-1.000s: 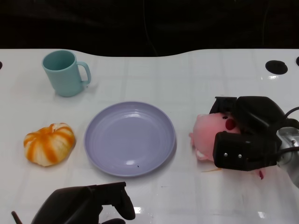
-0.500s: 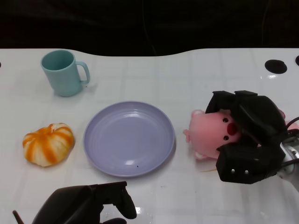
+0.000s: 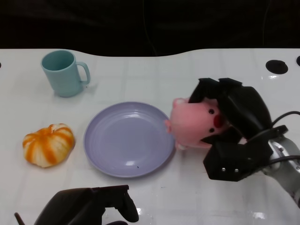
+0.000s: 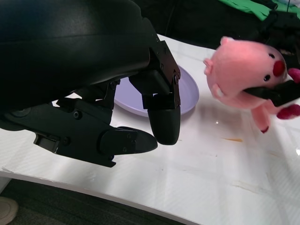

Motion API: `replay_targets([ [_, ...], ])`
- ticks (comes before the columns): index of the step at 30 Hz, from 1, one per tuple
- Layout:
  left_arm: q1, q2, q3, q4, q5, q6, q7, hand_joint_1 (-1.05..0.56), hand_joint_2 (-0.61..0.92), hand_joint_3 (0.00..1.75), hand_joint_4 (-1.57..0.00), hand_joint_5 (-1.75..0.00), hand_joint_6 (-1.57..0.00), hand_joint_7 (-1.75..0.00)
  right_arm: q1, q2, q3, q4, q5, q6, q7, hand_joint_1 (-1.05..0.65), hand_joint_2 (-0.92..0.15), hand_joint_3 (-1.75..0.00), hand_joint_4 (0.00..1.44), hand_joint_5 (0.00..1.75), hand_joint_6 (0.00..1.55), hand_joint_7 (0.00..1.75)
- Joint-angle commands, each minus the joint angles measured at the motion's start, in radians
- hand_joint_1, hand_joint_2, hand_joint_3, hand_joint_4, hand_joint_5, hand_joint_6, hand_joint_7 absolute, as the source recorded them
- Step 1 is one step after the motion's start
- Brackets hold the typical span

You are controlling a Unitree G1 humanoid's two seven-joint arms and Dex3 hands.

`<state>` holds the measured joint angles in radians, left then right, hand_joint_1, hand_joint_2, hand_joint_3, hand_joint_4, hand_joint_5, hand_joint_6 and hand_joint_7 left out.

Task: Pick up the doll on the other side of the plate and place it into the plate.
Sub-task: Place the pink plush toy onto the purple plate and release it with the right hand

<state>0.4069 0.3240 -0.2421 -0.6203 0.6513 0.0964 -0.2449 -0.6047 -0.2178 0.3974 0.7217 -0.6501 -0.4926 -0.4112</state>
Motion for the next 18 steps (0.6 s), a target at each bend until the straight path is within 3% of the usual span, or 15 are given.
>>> replay_targets([
  [1, -0.002, 0.007, -0.006, 0.013, 0.019, -0.019, 0.013, -0.28, 0.92, 0.34, -0.65, -1.59, -0.72, -0.97, -0.042, 0.027, -0.014, -0.046, 0.033, 0.001, 0.042, -0.16, -0.26, -1.51, 1.0, 1.75, 0.76, 1.75],
  [12, 0.007, -0.013, -0.015, 0.011, 0.044, -0.026, 0.016, -0.28, 0.92, 0.34, -0.65, -1.61, -0.71, -0.98, -0.158, 0.17, 0.036, -0.006, 0.009, 0.029, 0.087, -0.2, -0.22, -1.49, 1.01, 1.75, 0.76, 1.75],
  [18, 0.01, -0.019, -0.022, 0.013, 0.05, -0.034, 0.024, -0.28, 0.92, 0.34, -0.66, -1.63, -0.71, -0.99, -0.211, 0.238, 0.077, 0.023, -0.009, 0.098, 0.129, -0.22, -0.24, -1.42, 1.0, 1.75, 0.74, 1.75],
])
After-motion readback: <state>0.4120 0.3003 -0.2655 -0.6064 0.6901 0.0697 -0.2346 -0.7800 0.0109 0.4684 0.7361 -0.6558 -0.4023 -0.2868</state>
